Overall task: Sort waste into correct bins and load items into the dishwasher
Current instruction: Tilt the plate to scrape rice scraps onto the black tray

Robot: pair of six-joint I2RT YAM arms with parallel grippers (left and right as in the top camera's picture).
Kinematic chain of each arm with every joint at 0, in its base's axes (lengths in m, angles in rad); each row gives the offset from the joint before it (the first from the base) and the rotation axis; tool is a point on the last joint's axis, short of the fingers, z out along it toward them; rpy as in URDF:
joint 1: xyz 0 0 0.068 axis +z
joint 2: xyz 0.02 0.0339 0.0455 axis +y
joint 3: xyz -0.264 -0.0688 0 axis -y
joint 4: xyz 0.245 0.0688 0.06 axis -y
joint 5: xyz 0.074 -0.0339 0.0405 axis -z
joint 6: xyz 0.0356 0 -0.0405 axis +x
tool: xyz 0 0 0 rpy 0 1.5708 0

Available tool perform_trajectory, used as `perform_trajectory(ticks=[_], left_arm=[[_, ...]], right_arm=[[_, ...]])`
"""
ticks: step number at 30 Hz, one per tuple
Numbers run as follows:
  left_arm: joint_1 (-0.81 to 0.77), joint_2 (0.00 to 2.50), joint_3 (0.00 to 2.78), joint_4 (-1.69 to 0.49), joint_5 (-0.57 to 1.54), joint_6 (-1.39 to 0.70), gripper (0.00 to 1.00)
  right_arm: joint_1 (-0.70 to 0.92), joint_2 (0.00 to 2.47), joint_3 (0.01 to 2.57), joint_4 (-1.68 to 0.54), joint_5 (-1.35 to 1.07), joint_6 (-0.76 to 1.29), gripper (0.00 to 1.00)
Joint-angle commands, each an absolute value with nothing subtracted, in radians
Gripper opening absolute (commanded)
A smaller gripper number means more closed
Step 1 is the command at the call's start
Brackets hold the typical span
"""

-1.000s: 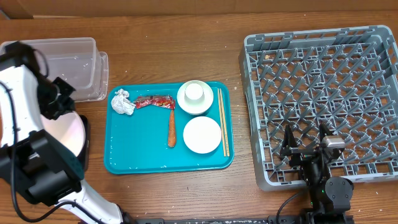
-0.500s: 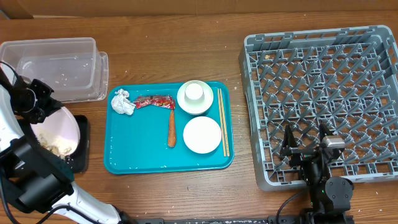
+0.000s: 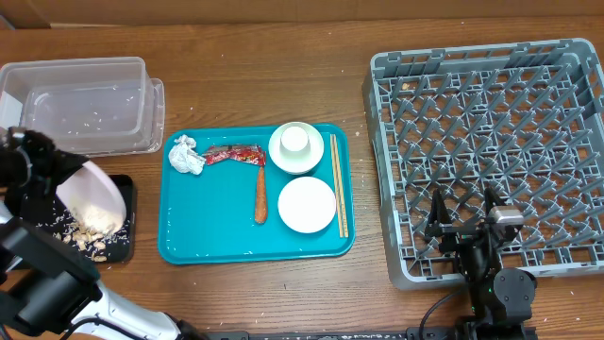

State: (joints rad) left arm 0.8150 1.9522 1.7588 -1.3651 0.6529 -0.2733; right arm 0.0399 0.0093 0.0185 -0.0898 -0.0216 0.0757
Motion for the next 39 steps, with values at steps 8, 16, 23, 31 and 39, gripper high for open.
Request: perform_trajectory(ticks=[8,16,23,31,39], left_arm=[[0.941,1.922,1.784,-1.372,0.87,-0.149,0.04],[0.955,1.922,1.784,-1.373,1.023,-0.113,0.04],[1.026,1.922,1.784,-1.394,1.018,-0.146,0.04],[1.113,1.924,1.782,-1.398,1.074,-0.109,0.04],[1.119,1.925,1.782,-1.407,1.153,-0.091,0.04]], right_arm=[[0.038,0.004,0.008,-0.084,-0.017,0.078,1.0],[0.038,0.004,0.008,-0.084,-0.017,0.078,1.0],[0.038,0.004,0.008,-0.084,-0.017,0.078,1.0],[0.038,0.004,0.008,-0.084,-0.017,0.078,1.0],[0.038,0.004,0.008,-0.084,-0.017,0.078,1.0]])
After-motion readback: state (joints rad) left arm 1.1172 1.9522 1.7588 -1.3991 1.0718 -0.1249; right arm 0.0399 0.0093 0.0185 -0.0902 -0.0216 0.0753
